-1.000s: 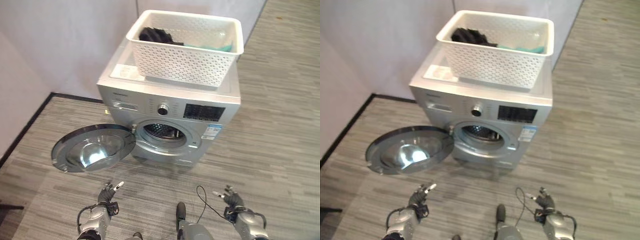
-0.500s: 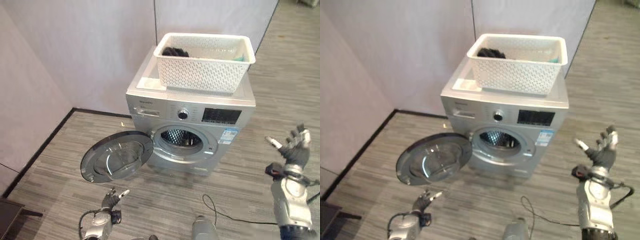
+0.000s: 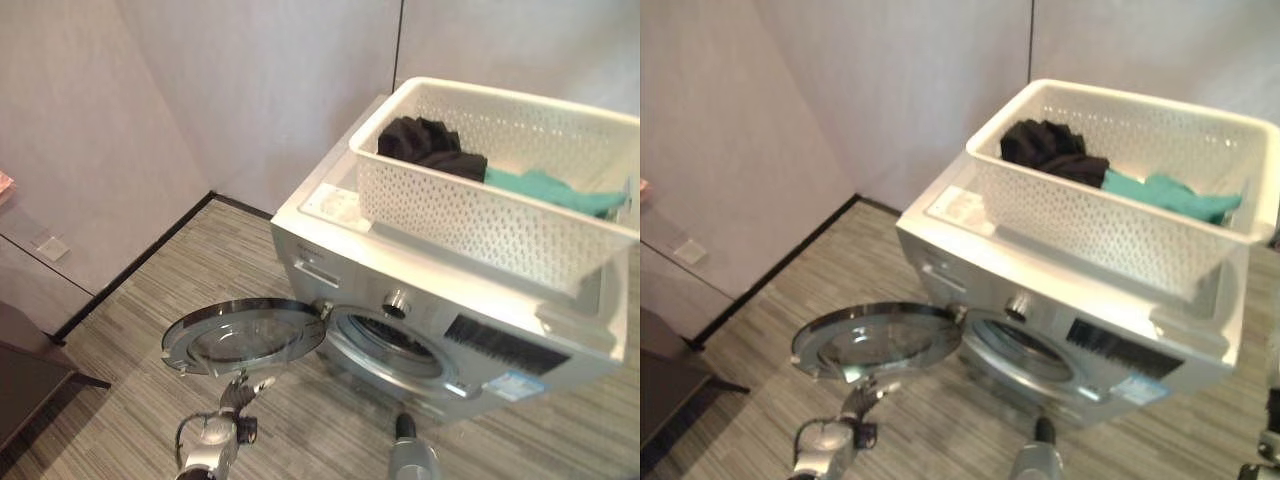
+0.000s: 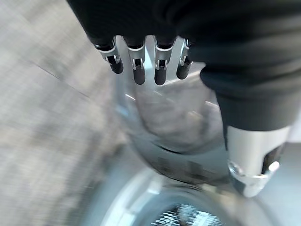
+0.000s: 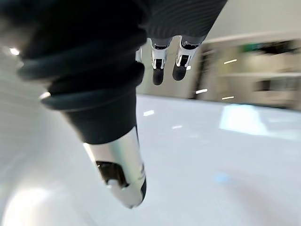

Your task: Grab the laundry basket,head to the washer,open it,put in the laundry and shut it.

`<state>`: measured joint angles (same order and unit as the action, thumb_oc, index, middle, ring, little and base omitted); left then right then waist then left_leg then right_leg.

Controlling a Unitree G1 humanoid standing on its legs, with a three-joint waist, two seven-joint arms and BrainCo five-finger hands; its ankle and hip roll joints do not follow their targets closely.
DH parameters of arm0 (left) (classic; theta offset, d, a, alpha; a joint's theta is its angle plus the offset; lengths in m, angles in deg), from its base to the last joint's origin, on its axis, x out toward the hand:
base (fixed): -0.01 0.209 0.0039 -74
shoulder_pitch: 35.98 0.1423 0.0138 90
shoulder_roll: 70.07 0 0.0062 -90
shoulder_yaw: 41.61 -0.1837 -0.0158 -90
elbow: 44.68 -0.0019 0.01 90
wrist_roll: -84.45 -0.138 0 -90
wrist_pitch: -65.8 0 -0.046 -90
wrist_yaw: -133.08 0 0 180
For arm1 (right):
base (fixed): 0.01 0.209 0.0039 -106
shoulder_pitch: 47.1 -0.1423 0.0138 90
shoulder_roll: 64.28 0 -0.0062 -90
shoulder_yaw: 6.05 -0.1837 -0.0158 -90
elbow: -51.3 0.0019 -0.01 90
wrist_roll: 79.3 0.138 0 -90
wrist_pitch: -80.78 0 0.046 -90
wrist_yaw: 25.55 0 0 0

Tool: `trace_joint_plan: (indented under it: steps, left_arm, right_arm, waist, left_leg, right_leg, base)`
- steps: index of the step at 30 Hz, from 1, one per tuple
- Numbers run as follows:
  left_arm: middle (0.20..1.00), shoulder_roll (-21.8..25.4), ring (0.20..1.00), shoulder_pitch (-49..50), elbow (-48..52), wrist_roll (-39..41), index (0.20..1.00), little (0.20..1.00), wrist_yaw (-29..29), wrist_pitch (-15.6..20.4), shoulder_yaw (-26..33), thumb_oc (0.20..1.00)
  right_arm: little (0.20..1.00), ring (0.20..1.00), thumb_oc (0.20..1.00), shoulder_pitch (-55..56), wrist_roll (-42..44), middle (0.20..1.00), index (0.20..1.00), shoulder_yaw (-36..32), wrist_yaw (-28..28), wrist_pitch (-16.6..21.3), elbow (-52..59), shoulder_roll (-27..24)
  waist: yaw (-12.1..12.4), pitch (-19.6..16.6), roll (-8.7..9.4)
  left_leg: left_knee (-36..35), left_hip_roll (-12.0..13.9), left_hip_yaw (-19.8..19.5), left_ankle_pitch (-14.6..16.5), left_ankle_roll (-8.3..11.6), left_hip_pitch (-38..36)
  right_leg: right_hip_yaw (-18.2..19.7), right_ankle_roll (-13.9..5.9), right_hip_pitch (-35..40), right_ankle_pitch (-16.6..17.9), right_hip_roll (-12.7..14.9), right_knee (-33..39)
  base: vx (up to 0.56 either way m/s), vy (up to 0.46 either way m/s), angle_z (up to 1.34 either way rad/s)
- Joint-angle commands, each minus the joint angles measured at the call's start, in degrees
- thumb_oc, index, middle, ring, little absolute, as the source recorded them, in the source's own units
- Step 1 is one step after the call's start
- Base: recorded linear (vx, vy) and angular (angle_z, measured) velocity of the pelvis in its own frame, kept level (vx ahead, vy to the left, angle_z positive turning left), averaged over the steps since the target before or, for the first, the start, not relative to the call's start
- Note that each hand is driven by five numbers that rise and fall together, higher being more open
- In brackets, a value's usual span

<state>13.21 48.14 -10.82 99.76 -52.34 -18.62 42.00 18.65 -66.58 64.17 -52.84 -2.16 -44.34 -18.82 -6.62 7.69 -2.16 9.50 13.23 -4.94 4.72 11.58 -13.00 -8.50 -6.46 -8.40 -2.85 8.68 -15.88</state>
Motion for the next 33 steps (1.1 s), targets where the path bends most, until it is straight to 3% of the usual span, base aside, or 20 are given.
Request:
trace_joint_plan:
  steps: [1, 3, 4, 5, 7, 10, 13, 17, 30, 33]
  left_arm:
    - [1.0, 9.3, 1.0, 0.8, 2.7, 1.9, 1.0, 1.0, -0.6, 1.2, -0.7, 1.0]
    - [1.0, 9.3, 1.0, -0.1, 2.1, 2.4, 1.0, 1.0, -0.4, 1.1, -0.5, 1.0]
    - [1.0, 9.2, 1.0, -0.1, 2.1, 2.4, 1.0, 1.0, -0.4, 1.1, -0.5, 1.0]
    - [1.0, 8.8, 1.0, 0.0, 3.3, 3.3, 1.0, 1.0, 0.3, 1.1, -1.1, 1.0]
    - [1.0, 8.3, 1.0, -0.3, 3.4, 3.2, 1.0, 1.0, 1.2, 1.0, -2.3, 1.0]
    - [1.0, 7.6, 1.0, 0.2, 3.6, 3.3, 1.0, 1.0, 1.8, 1.0, -3.2, 1.0]
    - [1.0, 6.8, 1.0, 1.5, 2.9, 2.7, 1.0, 1.0, 4.2, 0.9, -4.0, 1.0]
    - [1.0, 7.1, 1.0, 2.7, 1.3, 2.9, 1.0, 1.0, 5.2, 1.0, -3.1, 1.0]
    - [1.0, 5.2, 1.0, 2.9, -3.5, 3.3, 1.0, 1.0, 6.5, 1.4, -1.9, 1.0]
    - [1.0, 4.9, 1.0, 3.4, -2.9, 3.3, 1.0, 1.0, 7.0, 1.7, -2.6, 1.0]
  right_arm:
    - [1.0, 1.0, 1.0, -5.0, 6.4, 1.0, 1.0, 5.4, 6.1, 4.0, 4.2, -4.9]
    - [1.0, 1.0, 1.0, -5.9, 9.3, 1.0, 1.0, 7.1, 8.9, 3.5, 4.6, -8.1]
    - [1.0, 1.0, 1.0, -5.9, 9.3, 1.0, 1.0, 7.1, 8.9, 3.5, 4.6, -8.1]
    - [1.0, 1.0, 1.0, -4.1, 10.3, 1.0, 1.0, 7.8, 11.5, 3.5, 6.7, -9.6]
    - [1.0, 1.0, 1.0, -1.0, 10.4, 1.0, 1.0, 7.2, 14.3, 1.7, 6.2, -9.8]
    - [1.0, 1.0, 1.0, 0.1, 10.5, 1.0, 1.0, 10.8, 19.3, 1.0, 7.3, -9.1]
    - [1.0, 1.0, 1.0, 0.8, 12.9, 1.0, 1.0, 16.8, 26.3, -0.8, 6.7, -10.5]
    - [1.0, 1.0, 1.0, -0.4, 16.0, 1.0, 1.0, 22.8, 31.0, -1.4, 7.9, -12.2]
    - [1.0, 1.0, 1.0, -2.2, 18.1, 1.0, 1.0, 25.3, 36.8, 0.8, 14.3, -18.8]
    - [1.0, 1.0, 1.0, -6.1, 17.7, 1.0, 1.0, 31.2, 39.0, 0.6, 15.3, -20.1]
  waist:
    - [1.4, -1.9, 10.15]
    - [1.9, -1.6, 11.64]
    - [2.0, -1.6, 11.62]
    - [2.8, -1.7, 10.85]
    - [2.0, -2.3, 10.53]
    - [2.2, -2.6, 10.12]
    - [2.5, -3.9, 9.76]
    - [2.7, -4.2, 9.7]
    - [1.2, -5.4, 9.48]
    - [1.3, -5.1, 9.81]
  left_leg:
    - [26.9, -2.0, 0.5, -6.1, -5.53, 12.0]
    - [23.2, -2.1, 2.2, -2.3, -5.82, 16.6]
    - [23.2, -2.1, 2.3, -2.3, -5.83, 16.6]
    - [10.7, -2.3, 4.3, 0.9, -5.5, 18.6]
    - [3.0, -0.8, 7.6, 0.4, -4.57, 16.0]
    - [0.8, -2.2, 6.7, 1.5, -4.49, 14.4]
    - [-3.6, -2.0, 10.6, 1.0, -4.31, 9.8]
    - [-5.4, -1.9, 12.0, 0.9, -4.22, 7.5]
    - [-9.0, -1.4, 13.5, 0.5, -3.91, 4.6]
    - [-9.4, -1.5, 14.1, 1.0, -4.09, 3.8]
  right_leg:
    - [7.3, 0.31, 2.2, 8.5, 1.7, 12.9]
    - [8.1, 0.28, 4.7, 7.4, 1.7, 15.3]
    - [8.1, 0.27, 4.8, 7.4, 1.6, 15.4]
    - [7.5, -0.28, 6.7, 5.9, 1.4, 16.0]
    - [6.9, -0.51, 6.5, 5.0, 1.7, 14.8]
    - [7.6, -1.13, 6.3, 5.2, 1.6, 14.0]
    - [7.3, -2.08, 7.9, 5.6, 2.7, 15.3]
    - [7.5, -2.6, 7.3, 5.7, 3.0, 15.0]
    - [6.7, -3.75, 6.2, 5.4, 3.2, 14.0]
    - [7.1, -4.17, 5.1, 5.8, 3.1, 13.3]
  base:
    - [0.2, -0.543, -0.2]
    - [0.15, -0.142, -0.21]
    - [0.27, 0.032, -0.23]
    - [0.22, 0.084, -0.31]
    - [0.19, 0.074, -0.18]
    - [0.09, 0.045, -0.27]
    - [0.16, 0.107, -0.38]
    - [0.05, 0.05, -0.27]
    - [0.02, 0.017, -0.01]
    - [-0.03, 0.031, -0.05]
